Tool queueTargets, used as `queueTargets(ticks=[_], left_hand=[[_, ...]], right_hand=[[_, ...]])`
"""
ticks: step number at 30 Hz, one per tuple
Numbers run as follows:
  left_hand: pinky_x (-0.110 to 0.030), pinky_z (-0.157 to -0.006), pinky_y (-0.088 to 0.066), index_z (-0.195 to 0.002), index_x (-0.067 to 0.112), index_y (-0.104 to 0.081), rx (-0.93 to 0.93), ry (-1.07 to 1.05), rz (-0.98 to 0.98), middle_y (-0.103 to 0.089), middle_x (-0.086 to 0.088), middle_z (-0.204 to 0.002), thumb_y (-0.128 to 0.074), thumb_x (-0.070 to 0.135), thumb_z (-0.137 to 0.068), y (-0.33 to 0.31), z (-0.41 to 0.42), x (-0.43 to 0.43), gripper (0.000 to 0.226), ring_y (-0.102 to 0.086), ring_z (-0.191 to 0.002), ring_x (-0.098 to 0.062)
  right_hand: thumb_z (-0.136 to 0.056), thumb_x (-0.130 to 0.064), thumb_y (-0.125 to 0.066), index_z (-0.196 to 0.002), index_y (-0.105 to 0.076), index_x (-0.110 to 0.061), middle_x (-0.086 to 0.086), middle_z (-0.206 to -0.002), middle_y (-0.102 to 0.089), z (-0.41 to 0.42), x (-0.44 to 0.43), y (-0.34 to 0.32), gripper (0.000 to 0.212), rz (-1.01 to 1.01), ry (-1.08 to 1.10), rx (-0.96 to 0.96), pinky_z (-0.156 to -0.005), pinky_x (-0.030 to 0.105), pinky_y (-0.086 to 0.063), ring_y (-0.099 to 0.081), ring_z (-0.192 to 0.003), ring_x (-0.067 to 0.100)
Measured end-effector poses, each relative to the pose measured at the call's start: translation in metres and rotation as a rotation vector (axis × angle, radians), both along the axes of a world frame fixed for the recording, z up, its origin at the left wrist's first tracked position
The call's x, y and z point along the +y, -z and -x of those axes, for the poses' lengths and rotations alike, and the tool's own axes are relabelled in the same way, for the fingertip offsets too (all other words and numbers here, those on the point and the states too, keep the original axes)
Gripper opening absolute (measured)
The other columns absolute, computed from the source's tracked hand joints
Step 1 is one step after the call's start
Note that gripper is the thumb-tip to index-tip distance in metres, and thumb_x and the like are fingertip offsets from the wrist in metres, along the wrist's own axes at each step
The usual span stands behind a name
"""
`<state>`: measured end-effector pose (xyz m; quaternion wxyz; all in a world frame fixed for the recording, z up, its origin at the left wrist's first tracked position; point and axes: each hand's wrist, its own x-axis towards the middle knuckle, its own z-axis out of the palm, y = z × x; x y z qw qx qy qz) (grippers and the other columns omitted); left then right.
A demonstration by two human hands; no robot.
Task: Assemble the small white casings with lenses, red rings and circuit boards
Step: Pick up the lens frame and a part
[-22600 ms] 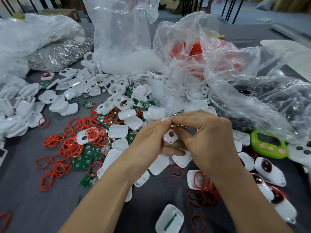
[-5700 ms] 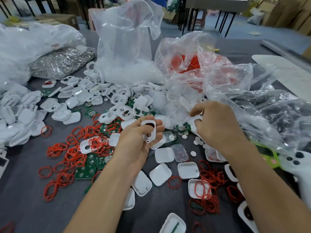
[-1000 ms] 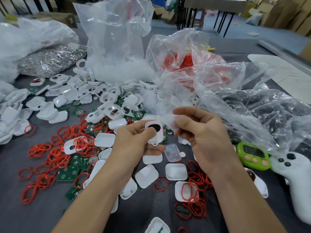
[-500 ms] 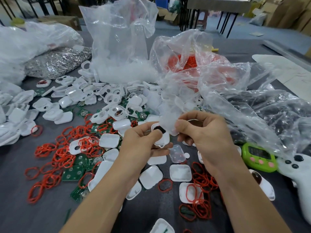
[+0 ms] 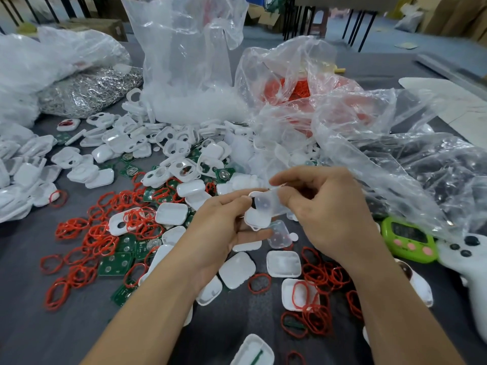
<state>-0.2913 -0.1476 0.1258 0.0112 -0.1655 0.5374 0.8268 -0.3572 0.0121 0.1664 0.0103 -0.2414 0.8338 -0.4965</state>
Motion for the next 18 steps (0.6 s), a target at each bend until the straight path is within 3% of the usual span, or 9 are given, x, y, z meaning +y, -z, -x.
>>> queueTargets(ticks=[3, 8, 14, 18], left_hand=[[-0.039, -0.078, -0.064, -0.110, 0.007, -0.078, 0.009, 0.005, -0.008, -0.077, -0.017, -0.108, -0.044, 0.008, -0.107, 0.000, 0.000, -0.001, 0.035, -0.076, -0.097, -0.028], [-0.034, -0.077, -0.063, -0.100, 0.016, -0.083, 0.029, 0.077, 0.009, -0.079, -0.014, -0.103, -0.045, 0.007, -0.105, 0.001, -0.001, -0.002, 0.039, -0.077, -0.090, -0.021], [-0.034, -0.078, -0.063, -0.095, 0.015, -0.083, 0.041, 0.158, -0.019, -0.079, -0.016, -0.097, -0.053, 0.020, -0.092, 0.002, -0.002, -0.002, 0.030, -0.078, -0.090, -0.029], [-0.036, -0.076, -0.063, -0.094, 0.010, -0.082, 0.049, 0.144, -0.058, -0.077, -0.020, -0.096, -0.052, 0.023, -0.104, 0.001, -0.002, -0.002, 0.034, -0.077, -0.089, -0.034]], right_hand=[[-0.084, -0.019, -0.082, -0.086, -0.076, -0.029, -0.016, -0.067, -0.073, -0.003, 0.000, -0.003, 0.012, 0.011, 0.025, 0.018, -0.055, 0.011, -0.047, -0.067, -0.057, 0.001], [-0.078, -0.011, -0.087, -0.074, -0.081, -0.028, -0.019, -0.067, -0.074, -0.001, 0.002, -0.012, 0.018, 0.037, -0.033, 0.021, -0.060, 0.009, -0.051, -0.070, -0.063, -0.003], [-0.081, -0.011, -0.084, -0.079, -0.083, -0.026, -0.017, -0.070, -0.075, 0.000, -0.009, -0.009, 0.016, -0.085, -0.133, 0.031, -0.062, 0.009, -0.049, -0.070, -0.068, -0.005], [-0.081, -0.014, -0.083, -0.082, -0.083, -0.026, -0.013, -0.073, -0.076, 0.000, -0.011, -0.003, 0.013, -0.101, -0.110, 0.046, -0.068, 0.017, -0.055, -0.070, -0.072, 0.000]])
